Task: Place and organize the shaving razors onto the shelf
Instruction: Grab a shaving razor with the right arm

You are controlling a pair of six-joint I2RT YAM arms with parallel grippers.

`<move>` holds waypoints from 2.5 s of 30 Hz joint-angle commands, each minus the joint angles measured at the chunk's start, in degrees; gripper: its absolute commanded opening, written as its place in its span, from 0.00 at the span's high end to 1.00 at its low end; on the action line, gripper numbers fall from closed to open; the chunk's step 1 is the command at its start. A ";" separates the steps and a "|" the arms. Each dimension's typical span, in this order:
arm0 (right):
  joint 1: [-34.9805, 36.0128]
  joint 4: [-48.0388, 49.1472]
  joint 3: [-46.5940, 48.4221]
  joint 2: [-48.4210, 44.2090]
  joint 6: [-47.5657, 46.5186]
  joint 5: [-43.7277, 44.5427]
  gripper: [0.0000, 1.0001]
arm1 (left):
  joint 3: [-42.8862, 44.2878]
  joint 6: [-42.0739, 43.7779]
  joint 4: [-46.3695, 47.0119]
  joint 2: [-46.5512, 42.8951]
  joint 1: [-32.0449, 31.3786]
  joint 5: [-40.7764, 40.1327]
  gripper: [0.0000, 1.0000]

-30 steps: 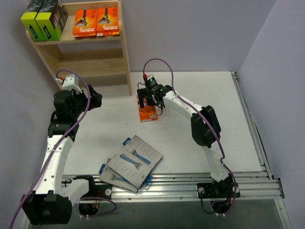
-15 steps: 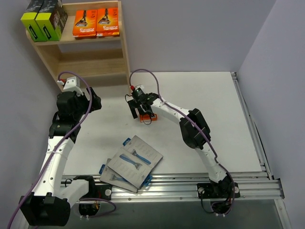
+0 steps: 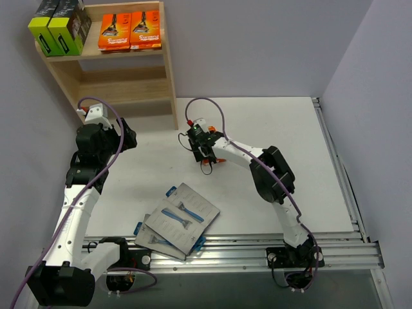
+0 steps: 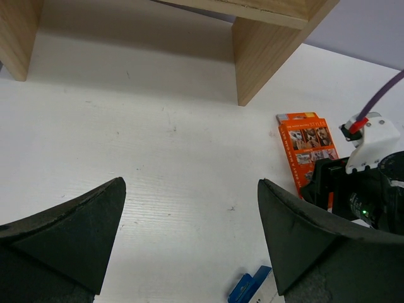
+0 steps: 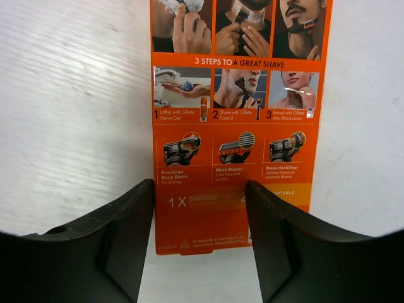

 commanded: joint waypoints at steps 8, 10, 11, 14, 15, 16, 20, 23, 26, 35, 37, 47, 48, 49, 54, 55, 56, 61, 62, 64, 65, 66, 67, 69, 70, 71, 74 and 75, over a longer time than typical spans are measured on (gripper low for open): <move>-15.25 9.31 -25.29 -17.69 8.01 -21.08 0.69 | 0.34 -0.28 1.61 -0.01 0.02 1.04 0.06; -17.29 12.22 -28.63 -20.32 9.06 -26.34 0.71 | 0.34 -0.28 1.52 0.16 -0.07 1.04 0.06; -18.69 12.93 -29.52 -21.21 9.42 -27.33 0.74 | 0.34 -0.28 1.52 0.25 -0.07 1.04 0.06; -20.37 14.52 -31.54 -23.76 10.56 -30.92 0.77 | 0.34 -0.37 1.61 0.34 0.02 1.04 0.06; -21.68 14.61 -31.90 -24.29 11.17 -32.07 0.78 | 0.34 -0.37 1.61 0.43 0.02 1.04 0.06; -22.48 17.48 -32.60 -25.17 11.88 -33.48 0.78 | 0.25 -0.37 1.61 0.52 0.02 1.04 0.06; -28.18 26.10 -38.56 -28.24 19.07 -42.44 0.84 | 0.25 -0.45 1.78 0.69 0.02 2.17 0.06; -32.32 31.21 -43.32 -30.62 23.83 -46.93 0.90 | 0.16 -0.54 2.04 0.87 0.02 2.62 0.06; -34.26 30.09 -44.47 -32.38 22.62 -46.77 0.88 | 0.25 -0.72 1.96 1.13 0.02 2.88 0.06; -32.69 22.00 -40.35 -36.25 11.99 -39.49 0.19 | 0.07 -0.72 2.13 1.40 0.02 3.24 0.06; -31.72 18.76 -38.76 -35.64 10.22 -37.11 0.06 | 0.07 -0.72 2.13 1.48 0.02 3.32 0.06; -18.01 4.59 -24.52 -24.57 -0.59 -14.87 0.00 | 0.07 -0.81 2.22 2.10 0.10 4.03 0.06; -17.39 3.98 -23.73 -23.78 -1.03 -13.99 0.00 | 0.07 -0.81 2.13 2.10 0.02 4.20 0.06; -16.08 2.58 -22.07 -22.11 -2.17 -12.07 0.00 | 0.16 -0.81 2.13 2.10 0.02 4.29 0.06; -12.73 -1.65 -17.84 -17.18 -3.85 -4.85 0.00 | 0.25 -0.89 2.13 2.36 0.10 4.82 0.06; -12.47 -2.09 -17.66 -16.22 -3.76 -2.49 0.00 | 0.25 -0.89 2.13 2.45 0.10 4.99 0.06; -12.12 -2.35 -17.40 -15.86 -3.15 -1.16 0.00 | 0.25 -0.89 2.22 2.45 0.10 4.99 0.06; -11.59 -2.53 -17.49 -14.02 -2.53 3.16 0.00 | 0.25 -0.98 2.22 2.71 0.10 5.34 0.06; -11.59 -2.62 -17.31 -13.58 -2.79 3.07 0.00 | 0.25 -0.98 2.31 2.71 0.10 5.52 0.06; -11.67 -2.53 -17.40 -12.61 -2.79 2.55 0.02 | 0.34 -0.98 2.31 2.89 0.10 5.61 0.06; -11.59 -2.36 -17.57 -12.34 -2.88 2.19 0.05 | 0.34 -0.98 2.22 2.89 0.10 5.61 0.06; -11.59 -1.92 -17.92 -12.08 -2.88 1.49 0.05 | 0.34 -0.98 2.13 2.89 0.10 5.70 0.06; -11.59 -1.57 -18.19 -11.90 -2.88 0.79 0.07 | 0.34 -0.90 2.13 2.98 0.10 5.70 0.06; -11.59 0.10 -19.32 -11.99 -2.97 -1.75 0.09 | 0.34 -0.89 2.13 3.06 0.10 5.70 0.06; -11.93 0.80 -19.68 -11.99 -2.97 -3.16 0.11 | 0.34 -0.89 2.05 3.15 0.10 5.78 0.06; -12.37 1.42 -20.12 -12.08 -2.97 -4.82 0.14 | 0.42 -0.89 2.13 3.24 0.10 5.78 0.06; -15.27 4.84 -22.40 -13.22 -1.57 -13.52 0.25 | 0.42 -0.89 2.13 3.50 0.10 6.05 0.06; -16.15 6.68 -23.10 -13.83 -1.13 -15.54 0.27 | 0.42 -0.89 2.05 3.59 0.10 6.05 0.06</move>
